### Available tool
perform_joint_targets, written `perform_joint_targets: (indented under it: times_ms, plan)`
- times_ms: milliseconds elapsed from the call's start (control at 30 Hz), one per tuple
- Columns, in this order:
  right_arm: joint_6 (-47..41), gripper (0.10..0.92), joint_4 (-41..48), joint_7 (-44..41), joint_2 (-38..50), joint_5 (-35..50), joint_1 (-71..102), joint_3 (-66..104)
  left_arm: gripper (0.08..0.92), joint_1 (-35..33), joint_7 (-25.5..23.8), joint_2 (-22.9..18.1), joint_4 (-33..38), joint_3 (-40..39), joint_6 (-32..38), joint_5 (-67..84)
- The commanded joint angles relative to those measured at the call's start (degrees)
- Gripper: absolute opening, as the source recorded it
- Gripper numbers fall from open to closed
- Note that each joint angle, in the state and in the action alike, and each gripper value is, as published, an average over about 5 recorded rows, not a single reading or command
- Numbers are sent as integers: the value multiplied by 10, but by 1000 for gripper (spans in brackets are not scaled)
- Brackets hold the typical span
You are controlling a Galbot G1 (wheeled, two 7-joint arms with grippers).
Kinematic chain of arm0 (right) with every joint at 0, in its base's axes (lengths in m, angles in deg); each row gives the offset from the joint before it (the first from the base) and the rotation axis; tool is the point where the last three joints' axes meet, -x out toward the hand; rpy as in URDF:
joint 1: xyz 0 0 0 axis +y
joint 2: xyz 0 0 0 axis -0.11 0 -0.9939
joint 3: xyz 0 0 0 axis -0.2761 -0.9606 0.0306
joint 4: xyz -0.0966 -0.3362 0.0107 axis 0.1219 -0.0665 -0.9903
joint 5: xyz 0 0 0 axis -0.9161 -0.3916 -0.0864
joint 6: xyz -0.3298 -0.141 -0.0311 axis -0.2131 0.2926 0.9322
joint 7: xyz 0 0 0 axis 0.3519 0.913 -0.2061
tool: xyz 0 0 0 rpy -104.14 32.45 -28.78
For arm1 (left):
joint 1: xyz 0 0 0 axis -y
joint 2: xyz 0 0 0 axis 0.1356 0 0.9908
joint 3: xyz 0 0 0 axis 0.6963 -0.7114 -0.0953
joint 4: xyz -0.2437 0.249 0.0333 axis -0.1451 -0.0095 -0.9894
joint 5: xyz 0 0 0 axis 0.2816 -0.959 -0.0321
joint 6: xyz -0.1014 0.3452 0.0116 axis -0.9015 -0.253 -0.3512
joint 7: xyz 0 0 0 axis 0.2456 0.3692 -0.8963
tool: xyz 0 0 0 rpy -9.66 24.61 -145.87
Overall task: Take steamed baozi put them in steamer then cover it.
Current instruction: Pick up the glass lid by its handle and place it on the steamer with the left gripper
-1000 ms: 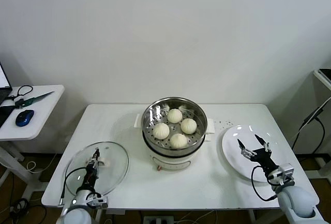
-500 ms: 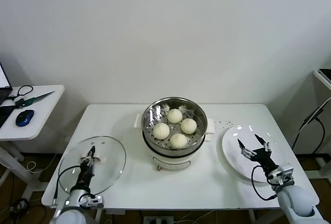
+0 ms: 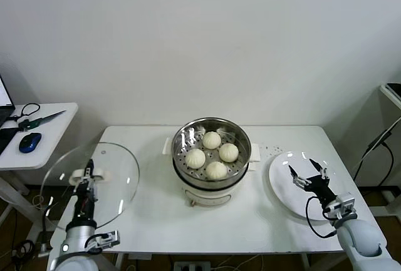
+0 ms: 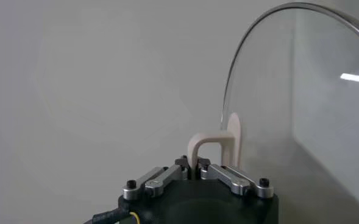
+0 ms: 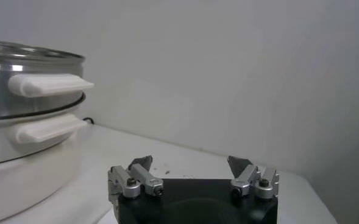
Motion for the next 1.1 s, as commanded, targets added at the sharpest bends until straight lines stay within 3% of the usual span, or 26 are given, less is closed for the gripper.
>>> perform_joint_targets:
  times_ms: [33,167,267,400,600,800,1100]
  plan:
    - [-4,823,7,4,3,-12,-18,-15,150,51,-53,131,86,-132,-203,5]
    - [-9,823,16,10,-5,-23,-36,-32,150,162,-133,172,76,-228,-247,8]
    - [-12,823,23,13,-9,-31,-46,-42,150,245,-202,173,58,-290,-260,-11]
    - [-11,823,28,13,-9,-34,-51,-44,150,328,-266,143,24,-355,-260,-55]
    - [-6,823,37,12,-6,-33,-52,-38,150,380,-323,64,-19,-410,-260,-116]
    - [-6,823,41,7,-5,-34,-49,-28,150,405,-339,-9,-60,-449,-260,-144]
    - [1,823,49,5,-10,-41,-42,-12,150,419,-298,-111,-138,-453,-260,-155]
